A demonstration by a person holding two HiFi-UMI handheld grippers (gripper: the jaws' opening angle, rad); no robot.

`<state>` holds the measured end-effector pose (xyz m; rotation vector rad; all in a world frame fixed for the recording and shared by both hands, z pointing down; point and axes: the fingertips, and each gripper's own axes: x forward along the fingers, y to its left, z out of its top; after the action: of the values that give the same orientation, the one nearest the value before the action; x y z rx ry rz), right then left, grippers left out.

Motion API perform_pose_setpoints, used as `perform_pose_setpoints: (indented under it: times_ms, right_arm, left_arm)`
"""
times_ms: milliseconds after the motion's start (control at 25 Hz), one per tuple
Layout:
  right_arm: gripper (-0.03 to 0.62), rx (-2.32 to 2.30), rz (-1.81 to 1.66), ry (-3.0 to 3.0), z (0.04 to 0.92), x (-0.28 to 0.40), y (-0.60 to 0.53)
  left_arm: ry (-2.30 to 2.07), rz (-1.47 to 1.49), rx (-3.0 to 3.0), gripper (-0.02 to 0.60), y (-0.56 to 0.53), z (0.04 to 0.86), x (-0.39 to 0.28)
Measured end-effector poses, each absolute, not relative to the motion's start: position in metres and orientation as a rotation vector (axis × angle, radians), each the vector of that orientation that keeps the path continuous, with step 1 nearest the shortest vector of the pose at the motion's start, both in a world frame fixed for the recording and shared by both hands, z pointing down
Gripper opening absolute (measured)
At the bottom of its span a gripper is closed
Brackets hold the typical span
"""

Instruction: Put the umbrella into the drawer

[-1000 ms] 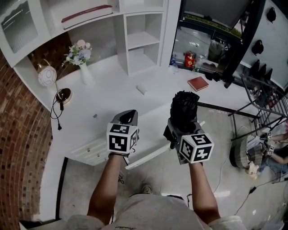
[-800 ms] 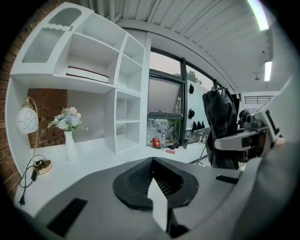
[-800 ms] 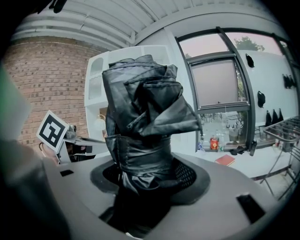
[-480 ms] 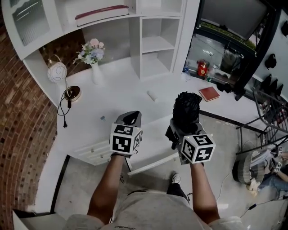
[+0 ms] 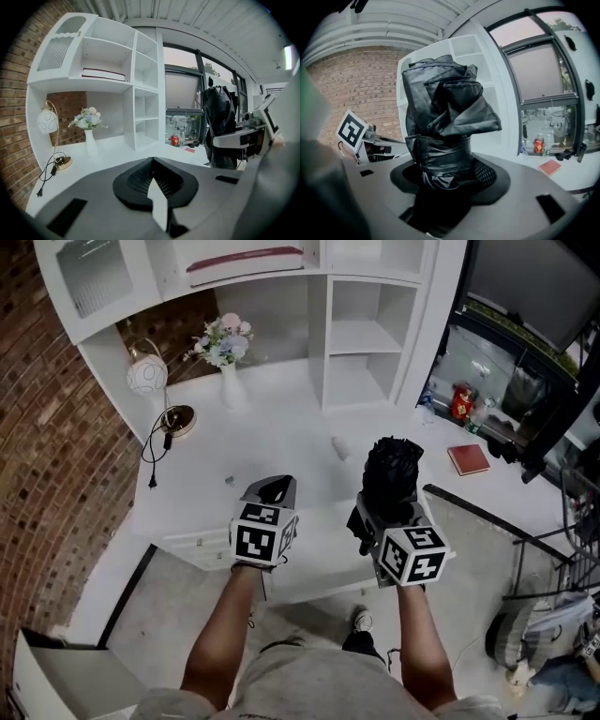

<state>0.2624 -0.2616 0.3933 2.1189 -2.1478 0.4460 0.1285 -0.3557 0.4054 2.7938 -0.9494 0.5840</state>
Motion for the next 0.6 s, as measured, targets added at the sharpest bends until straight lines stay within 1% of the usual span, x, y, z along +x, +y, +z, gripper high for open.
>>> perform_pose_setpoints:
  times_ms: [600]
  right_arm:
    - [0.253, 1.783, 0.453, -2.363, 0.401, 0.315, -0.294]
  left_arm:
    - [-1.294, 0.586, 2.617, -0.003, -0.353, 0.397, 0.151]
